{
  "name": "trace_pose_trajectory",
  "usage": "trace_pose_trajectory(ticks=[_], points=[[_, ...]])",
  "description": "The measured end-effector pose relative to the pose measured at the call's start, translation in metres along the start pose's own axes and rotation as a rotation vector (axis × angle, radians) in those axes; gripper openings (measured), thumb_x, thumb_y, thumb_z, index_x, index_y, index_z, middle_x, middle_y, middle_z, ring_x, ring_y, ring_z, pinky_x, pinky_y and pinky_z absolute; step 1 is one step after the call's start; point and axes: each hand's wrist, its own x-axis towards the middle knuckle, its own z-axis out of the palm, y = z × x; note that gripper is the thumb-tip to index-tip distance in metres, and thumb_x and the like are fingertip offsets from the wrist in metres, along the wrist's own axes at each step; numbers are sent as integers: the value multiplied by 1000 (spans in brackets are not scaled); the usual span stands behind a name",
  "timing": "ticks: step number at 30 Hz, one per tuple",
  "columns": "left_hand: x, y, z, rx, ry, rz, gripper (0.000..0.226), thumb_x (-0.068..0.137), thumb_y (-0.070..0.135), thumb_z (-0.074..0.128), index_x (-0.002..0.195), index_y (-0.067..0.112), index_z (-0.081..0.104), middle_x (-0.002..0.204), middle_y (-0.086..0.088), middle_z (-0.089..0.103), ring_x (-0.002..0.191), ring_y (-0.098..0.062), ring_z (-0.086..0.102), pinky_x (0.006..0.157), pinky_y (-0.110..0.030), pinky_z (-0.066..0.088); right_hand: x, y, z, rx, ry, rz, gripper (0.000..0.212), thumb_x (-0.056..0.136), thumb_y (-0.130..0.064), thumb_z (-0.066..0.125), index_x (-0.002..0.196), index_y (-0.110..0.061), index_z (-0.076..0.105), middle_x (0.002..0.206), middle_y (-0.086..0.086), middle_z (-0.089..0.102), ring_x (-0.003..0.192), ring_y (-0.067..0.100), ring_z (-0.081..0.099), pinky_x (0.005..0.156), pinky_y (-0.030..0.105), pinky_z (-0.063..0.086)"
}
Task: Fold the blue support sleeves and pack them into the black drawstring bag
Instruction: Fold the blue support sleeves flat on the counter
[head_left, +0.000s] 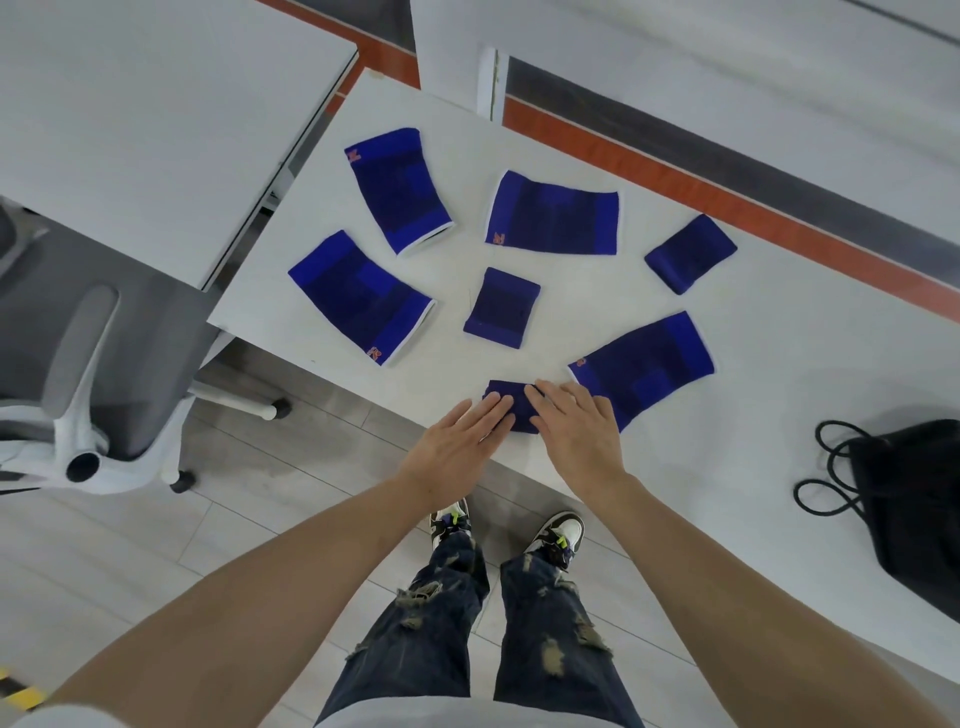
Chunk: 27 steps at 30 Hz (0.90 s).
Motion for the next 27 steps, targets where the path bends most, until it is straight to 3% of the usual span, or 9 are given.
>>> trace_pose_trajectory(ticks=[4, 11, 16, 27], points=[[-1, -7, 2, 24, -33, 3, 66, 107, 36, 25, 165, 15, 2, 173, -7, -9, 159, -23, -11, 128, -52, 3, 1, 0, 2, -34, -30, 22, 44, 101, -40, 59, 141, -24, 61, 143, -8, 61, 125, 24, 54, 90, 44, 45], [-1, -5, -4, 21, -88, -14, 68, 106, 40, 25, 165, 18, 0, 173, -5, -9, 159, -21, -11, 127, -56, 5, 6, -2, 0, -70, -99, 16, 43, 102, -40, 57, 142, -24, 58, 143, -7, 59, 123, 25, 54, 91, 44, 44], [-1, -13, -5, -20, -50, 20, 69, 104, 43, 31, 164, 20, 8, 173, -5, 2, 160, -20, -1, 127, -54, 10, 5, 1, 2, -60, -104, 14, 45, 103, -41, 54, 144, -25, 56, 145, -8, 57, 125, 24, 52, 93, 45, 43], [0, -5, -3, -31, -118, -16, 76, 103, 51, 28, 164, 18, -4, 171, -3, -19, 157, -19, -19, 128, -53, 3, 4, -5, 1, -43, -148, 60, 44, 104, -40, 51, 147, -26, 52, 149, -8, 53, 131, 22, 48, 99, 45, 40]])
